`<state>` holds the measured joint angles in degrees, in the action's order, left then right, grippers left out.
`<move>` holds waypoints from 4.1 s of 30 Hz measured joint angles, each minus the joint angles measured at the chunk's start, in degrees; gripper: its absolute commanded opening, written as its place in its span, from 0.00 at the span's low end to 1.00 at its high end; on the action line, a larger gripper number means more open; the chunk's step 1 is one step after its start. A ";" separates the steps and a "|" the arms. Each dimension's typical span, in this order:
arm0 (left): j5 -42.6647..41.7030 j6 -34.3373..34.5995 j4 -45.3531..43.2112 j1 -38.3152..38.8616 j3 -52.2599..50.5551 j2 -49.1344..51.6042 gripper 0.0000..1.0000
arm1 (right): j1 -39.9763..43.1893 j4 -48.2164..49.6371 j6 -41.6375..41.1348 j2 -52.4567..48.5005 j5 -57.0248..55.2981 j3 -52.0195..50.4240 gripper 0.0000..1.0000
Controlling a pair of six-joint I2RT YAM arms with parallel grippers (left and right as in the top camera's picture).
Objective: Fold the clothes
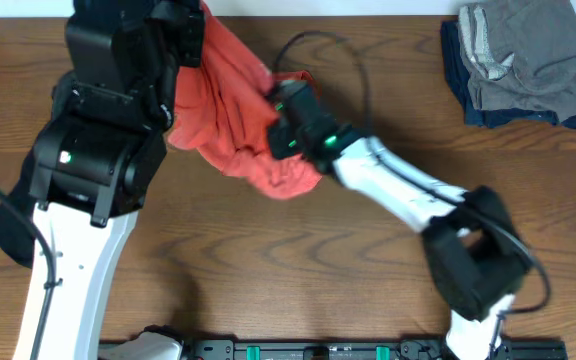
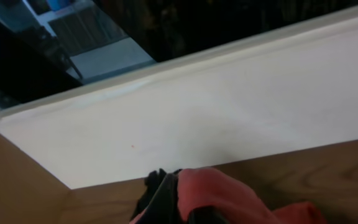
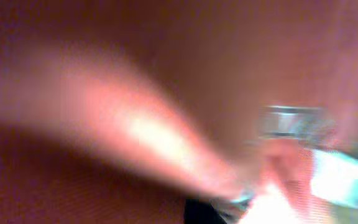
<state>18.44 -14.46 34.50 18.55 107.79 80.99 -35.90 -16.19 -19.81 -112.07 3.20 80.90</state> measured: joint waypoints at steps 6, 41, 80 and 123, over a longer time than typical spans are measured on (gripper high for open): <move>0.72 -0.04 0.26 -3.04 0.00 -0.85 0.06 | 9.51 -8.70 7.52 12.92 -0.66 -0.02 0.01; -5.62 7.13 24.68 -4.90 0.20 -19.76 0.06 | 31.80 -35.76 24.65 59.10 7.58 -0.02 0.01; -1.33 12.70 13.40 -6.27 -12.17 46.23 0.06 | 31.82 -29.46 31.34 -4.33 9.29 -0.04 0.05; -14.78 38.56 4.57 -17.75 -19.61 33.99 0.68 | 31.82 -24.48 31.28 -4.72 12.74 -0.04 0.37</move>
<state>3.66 24.10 39.07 0.80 88.18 114.98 -4.08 -40.66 11.46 -116.79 15.94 80.86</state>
